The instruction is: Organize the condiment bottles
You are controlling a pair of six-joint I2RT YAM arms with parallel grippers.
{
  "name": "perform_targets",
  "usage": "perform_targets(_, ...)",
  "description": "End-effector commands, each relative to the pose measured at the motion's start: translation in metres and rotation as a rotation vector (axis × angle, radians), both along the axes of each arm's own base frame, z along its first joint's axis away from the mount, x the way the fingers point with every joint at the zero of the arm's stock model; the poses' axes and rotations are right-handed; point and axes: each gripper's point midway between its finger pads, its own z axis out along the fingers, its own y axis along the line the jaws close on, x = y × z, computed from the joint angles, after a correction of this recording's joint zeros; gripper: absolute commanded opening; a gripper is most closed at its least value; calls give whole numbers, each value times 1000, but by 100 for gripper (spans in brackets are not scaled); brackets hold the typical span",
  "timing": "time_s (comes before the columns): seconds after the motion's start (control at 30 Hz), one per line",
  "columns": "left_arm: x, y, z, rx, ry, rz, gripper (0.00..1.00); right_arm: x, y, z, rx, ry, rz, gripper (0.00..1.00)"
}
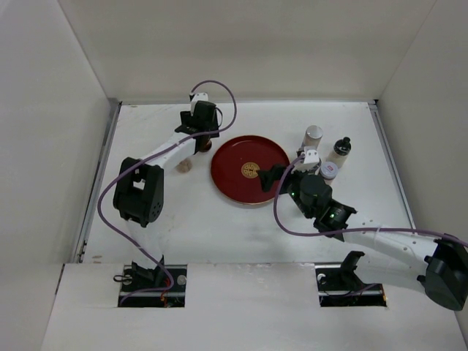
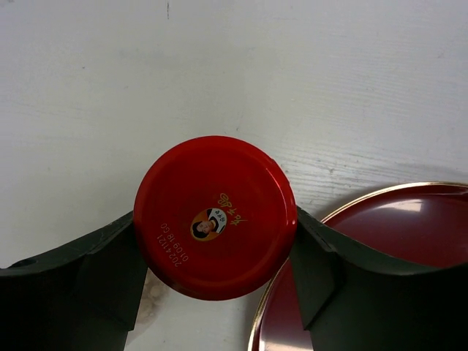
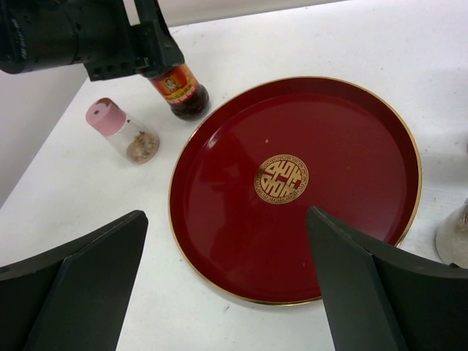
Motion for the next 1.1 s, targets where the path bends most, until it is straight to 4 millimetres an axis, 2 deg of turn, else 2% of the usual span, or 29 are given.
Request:
perform_targets(0.0,9,-1,160,-129,-383,19,30,-1,4,19,61,-57,14,96)
perform_targets(0.13,-7,-15,185,-151,-431,-17,30,-1,4,19,62,-58,13,97)
perform_targets(0.33,-29,-55,181,-178,-427,-106,30,1,-9,22,80,-68,-38,97)
perform_targets(0.47,-38,-88,168,-194,-415,-168,30,4,-24,25,103,-79,-97,97)
perform_targets(0.63,-34,-120,141,-185,-369,-214,30,7,-34,23,106,-72,-133,97)
perform_targets(0.83,-31,-135,109,-164,-327,-234,30,8,-34,22,106,-68,-137,97)
perform_targets(1.07,-25,-135,77,-137,-294,-225,32,8,-34,23,111,-72,-135,97)
